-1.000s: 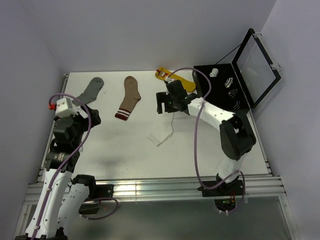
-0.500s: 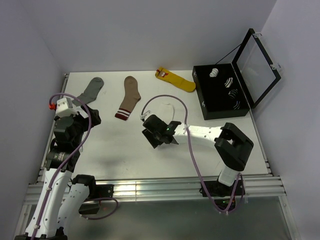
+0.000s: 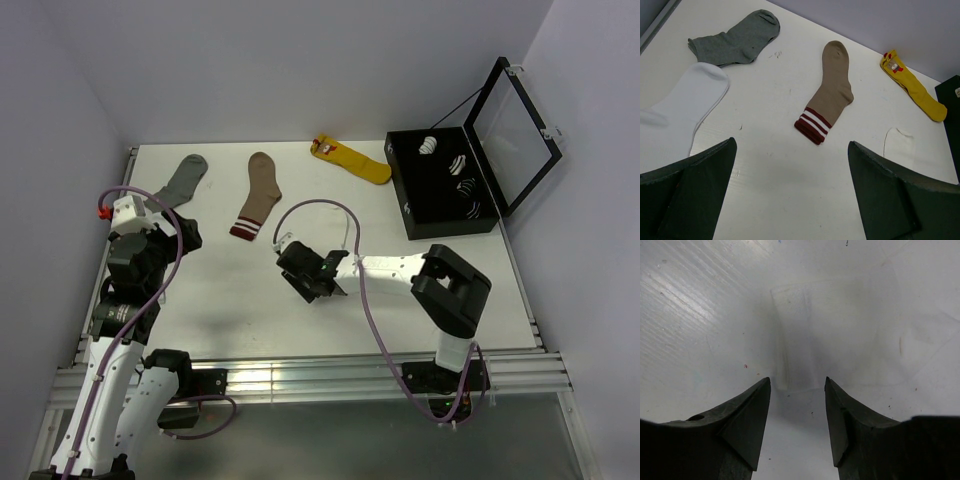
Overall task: Roll the socks
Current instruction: Roll the sock at the center of the board.
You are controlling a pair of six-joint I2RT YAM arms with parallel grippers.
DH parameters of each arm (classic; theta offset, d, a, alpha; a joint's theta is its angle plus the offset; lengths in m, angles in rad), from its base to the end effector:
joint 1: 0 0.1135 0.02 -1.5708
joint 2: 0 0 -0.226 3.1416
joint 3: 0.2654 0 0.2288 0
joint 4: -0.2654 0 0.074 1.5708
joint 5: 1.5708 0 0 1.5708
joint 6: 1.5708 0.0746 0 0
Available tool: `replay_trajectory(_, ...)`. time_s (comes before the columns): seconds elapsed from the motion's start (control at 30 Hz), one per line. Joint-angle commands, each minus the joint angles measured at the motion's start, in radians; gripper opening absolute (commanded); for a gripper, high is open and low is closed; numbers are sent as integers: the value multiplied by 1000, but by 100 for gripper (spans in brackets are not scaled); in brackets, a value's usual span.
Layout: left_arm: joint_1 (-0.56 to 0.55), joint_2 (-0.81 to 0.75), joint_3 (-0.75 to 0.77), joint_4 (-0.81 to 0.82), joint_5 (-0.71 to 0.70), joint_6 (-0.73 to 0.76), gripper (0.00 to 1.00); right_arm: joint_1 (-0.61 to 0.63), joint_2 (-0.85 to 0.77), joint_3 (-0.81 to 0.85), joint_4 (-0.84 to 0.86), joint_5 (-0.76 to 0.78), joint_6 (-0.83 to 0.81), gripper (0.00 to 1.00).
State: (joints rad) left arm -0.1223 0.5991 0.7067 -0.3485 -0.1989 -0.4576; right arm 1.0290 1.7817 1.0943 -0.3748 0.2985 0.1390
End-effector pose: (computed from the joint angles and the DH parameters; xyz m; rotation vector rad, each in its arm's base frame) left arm 0.1897 -0.0085 0.2892 -0.4410 1.7585 -0.2323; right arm 0.1976 0.2858 0.1139 -1.0106 2.3513 0.0457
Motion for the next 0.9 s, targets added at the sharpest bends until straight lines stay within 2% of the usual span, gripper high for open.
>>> replay_trajectory(0.0, -4, -4, 0, 22, 6, 4, 100, 9, 18, 56, 16, 36, -21, 54)
replay_trajectory(0.2, -4, -2, 0, 25, 9, 5, 100, 20, 38, 73, 11, 27, -26, 50)
replay_trajectory(0.6, -4, -2, -1, 25, 9, 7, 100, 40, 93, 104, -16, 37, -30, 48)
replay_trajectory(0.87, -4, 1, -1, 22, 9, 7, 100, 49, 146, 124, -67, 62, -13, 41)
